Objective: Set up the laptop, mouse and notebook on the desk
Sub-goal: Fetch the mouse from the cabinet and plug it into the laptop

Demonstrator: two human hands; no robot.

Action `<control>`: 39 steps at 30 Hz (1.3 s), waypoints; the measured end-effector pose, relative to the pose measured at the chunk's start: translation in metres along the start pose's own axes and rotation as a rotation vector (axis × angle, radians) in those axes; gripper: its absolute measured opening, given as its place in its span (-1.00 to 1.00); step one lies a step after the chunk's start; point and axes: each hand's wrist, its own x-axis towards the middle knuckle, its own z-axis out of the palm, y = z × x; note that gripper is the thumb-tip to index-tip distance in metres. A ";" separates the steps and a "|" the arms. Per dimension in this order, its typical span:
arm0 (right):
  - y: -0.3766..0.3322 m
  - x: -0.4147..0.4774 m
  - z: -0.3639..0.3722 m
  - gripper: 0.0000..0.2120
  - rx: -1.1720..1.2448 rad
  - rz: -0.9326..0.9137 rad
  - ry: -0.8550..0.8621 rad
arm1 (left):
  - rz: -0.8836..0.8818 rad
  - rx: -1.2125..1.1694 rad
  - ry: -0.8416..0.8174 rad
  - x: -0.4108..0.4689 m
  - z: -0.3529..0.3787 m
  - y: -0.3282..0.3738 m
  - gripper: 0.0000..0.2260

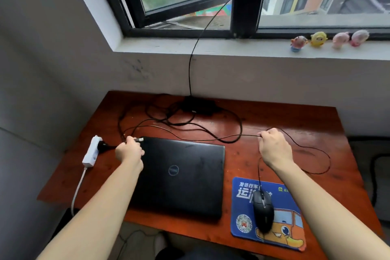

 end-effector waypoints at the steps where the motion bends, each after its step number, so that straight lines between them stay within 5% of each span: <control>1: -0.023 0.000 0.005 -0.77 -0.004 0.019 0.058 | -0.011 -0.006 -0.039 0.024 -0.011 0.007 -0.80; 9: -0.173 0.012 0.036 -0.75 -0.088 0.028 0.015 | 0.130 0.139 -0.374 0.133 -0.056 0.037 -0.90; 16: -0.256 0.020 0.080 -0.71 -0.085 0.114 -0.001 | 0.061 0.199 -0.473 0.186 -0.076 0.026 -0.84; 24: -0.268 0.047 0.135 -0.50 0.336 0.373 0.212 | -0.167 0.152 -0.475 0.214 -0.075 -0.033 -0.89; 27: -0.263 0.053 0.167 -0.66 0.170 0.226 -0.009 | -0.216 0.194 -0.428 0.219 -0.072 -0.052 -0.88; 30: -0.264 0.052 0.194 -0.47 0.038 0.150 -0.227 | -0.280 0.245 -0.396 0.225 -0.069 -0.065 -0.88; 36: -0.287 0.034 0.228 -0.32 0.064 0.144 -0.063 | -0.182 0.451 -0.357 0.240 -0.066 -0.075 -0.90; 39: -0.305 0.016 0.237 -0.30 0.108 -0.019 -0.088 | -0.080 0.565 -0.256 0.234 -0.067 -0.072 -0.75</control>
